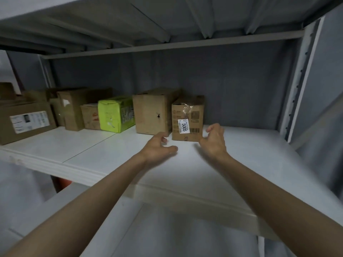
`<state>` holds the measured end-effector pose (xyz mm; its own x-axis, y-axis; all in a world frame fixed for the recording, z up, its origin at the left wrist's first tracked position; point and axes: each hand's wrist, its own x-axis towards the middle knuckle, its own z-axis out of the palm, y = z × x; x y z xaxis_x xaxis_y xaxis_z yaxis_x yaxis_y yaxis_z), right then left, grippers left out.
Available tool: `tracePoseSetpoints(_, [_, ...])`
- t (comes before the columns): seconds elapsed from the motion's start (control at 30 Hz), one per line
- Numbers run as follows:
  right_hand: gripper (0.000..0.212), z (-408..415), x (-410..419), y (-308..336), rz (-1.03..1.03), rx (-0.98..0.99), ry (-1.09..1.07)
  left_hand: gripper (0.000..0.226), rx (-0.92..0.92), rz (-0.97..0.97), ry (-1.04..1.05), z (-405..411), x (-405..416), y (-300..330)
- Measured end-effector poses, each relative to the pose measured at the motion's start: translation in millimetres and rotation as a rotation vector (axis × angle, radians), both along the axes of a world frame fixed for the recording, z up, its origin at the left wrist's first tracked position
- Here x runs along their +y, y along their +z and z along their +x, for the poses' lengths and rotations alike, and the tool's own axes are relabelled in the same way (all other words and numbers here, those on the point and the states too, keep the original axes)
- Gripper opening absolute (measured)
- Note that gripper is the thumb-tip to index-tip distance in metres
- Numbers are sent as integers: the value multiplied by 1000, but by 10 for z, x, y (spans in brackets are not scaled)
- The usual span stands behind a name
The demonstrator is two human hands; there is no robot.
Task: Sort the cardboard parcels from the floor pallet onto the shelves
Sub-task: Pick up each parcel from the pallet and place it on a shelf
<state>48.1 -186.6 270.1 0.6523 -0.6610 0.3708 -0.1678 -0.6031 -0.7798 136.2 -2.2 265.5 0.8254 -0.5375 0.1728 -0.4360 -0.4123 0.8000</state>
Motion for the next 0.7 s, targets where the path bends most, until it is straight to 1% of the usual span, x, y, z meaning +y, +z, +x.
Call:
tracePoseSetpoints(0.07, [48,77,-52,-103,27,-5,29,57,61,-57,10,133,-138,-17])
tracePoseSetpoints(0.1, [56,104,-68,-132,57,-15,52,60,92,-81,7,194,-198,-20])
tracePoseSetpoints(0.17, [71,136,-87,-156,104,-31,91,81,148,-131,-15,307,-315,-25])
tracePoseSetpoints(0.2, [75,145,-86,-160,100,-28,112,91,169,-152,-30,346,-362,-25])
tracePoseSetpoints(0.27, [74,144,-72,-157,65,-6,174,105,197,-173,-72,392,-429,-10])
tracePoseSetpoints(0.33, [75,132,-57,-147,50,29,235,115,221,-162,-114,417,-463,9])
tracePoseSetpoints(0.37, [77,125,-58,-136,54,41,248,116,225,-158,-131,428,-472,18])
tracePoseSetpoints(0.5, [77,32,-35,-21,139,41,239,106,195,-183,-132,414,-435,96])
tracePoseSetpoints(0.6, [75,-99,147,78,187,5,280,113,91,-185,-109,320,-375,160])
tracePoseSetpoints(0.7, [63,-223,434,103,186,-59,334,119,32,-229,-58,187,-278,159])
